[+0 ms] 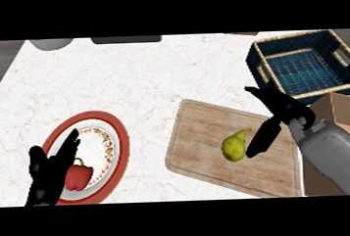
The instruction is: Pick the pear from the cutting board and place it in the basket
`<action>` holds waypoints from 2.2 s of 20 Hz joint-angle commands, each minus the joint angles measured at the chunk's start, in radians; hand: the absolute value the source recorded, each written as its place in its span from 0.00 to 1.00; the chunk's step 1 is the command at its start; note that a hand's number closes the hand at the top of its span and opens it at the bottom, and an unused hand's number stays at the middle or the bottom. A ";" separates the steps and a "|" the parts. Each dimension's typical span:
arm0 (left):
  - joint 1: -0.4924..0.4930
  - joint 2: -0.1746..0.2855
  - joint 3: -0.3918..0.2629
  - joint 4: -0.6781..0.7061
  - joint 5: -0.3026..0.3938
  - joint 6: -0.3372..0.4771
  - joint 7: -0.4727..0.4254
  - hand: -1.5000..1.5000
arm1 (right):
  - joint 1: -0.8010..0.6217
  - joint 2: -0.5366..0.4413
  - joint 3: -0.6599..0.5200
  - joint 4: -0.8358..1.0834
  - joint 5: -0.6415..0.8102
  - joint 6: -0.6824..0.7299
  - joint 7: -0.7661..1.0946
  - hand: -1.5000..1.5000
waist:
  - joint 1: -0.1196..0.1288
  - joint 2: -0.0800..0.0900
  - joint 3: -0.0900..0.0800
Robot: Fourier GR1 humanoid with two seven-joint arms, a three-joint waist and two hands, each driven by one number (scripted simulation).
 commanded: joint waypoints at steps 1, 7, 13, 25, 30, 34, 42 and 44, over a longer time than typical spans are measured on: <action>0.065 -0.042 -0.038 0.018 -0.015 0.002 0.021 0.50 | 0.035 0.031 -0.008 0.030 0.045 0.006 -0.020 0.00 | 0.002 0.008 -0.012; 0.074 -0.045 -0.020 0.015 -0.043 0.010 0.009 0.50 | 0.033 0.102 0.002 0.036 0.108 0.017 0.016 0.00 | 0.001 0.006 -0.012; 0.028 -0.055 -0.003 0.078 -0.049 -0.006 -0.002 0.50 | 0.013 0.100 -0.021 0.127 0.080 0.124 0.017 0.00 | -0.001 0.008 -0.012; -0.011 -0.030 0.058 0.093 -0.030 -0.066 0.034 0.50 | 0.103 0.205 -0.018 0.188 0.239 0.034 -0.106 0.00 | -0.001 0.010 -0.012; 0.067 -0.029 0.050 0.043 -0.040 -0.081 0.017 0.50 | 0.155 0.216 -0.007 0.170 0.275 0.036 -0.121 1.00 | -0.001 0.007 -0.012; -0.003 -0.063 0.061 0.107 -0.031 -0.077 0.014 0.50 | 0.054 0.178 -0.006 0.230 0.347 0.089 -0.209 1.00 | 0.001 0.010 -0.012; 0.057 -0.043 0.092 0.057 -0.029 -0.114 0.009 0.50 | 0.078 0.252 0.003 0.231 0.446 0.092 -0.213 1.00 | 0.004 0.008 -0.012; 0.005 -0.071 0.065 0.061 -0.066 -0.067 0.063 0.50 | 0.135 0.221 0.052 0.111 0.507 0.061 -0.227 1.00 | -0.007 0.006 -0.012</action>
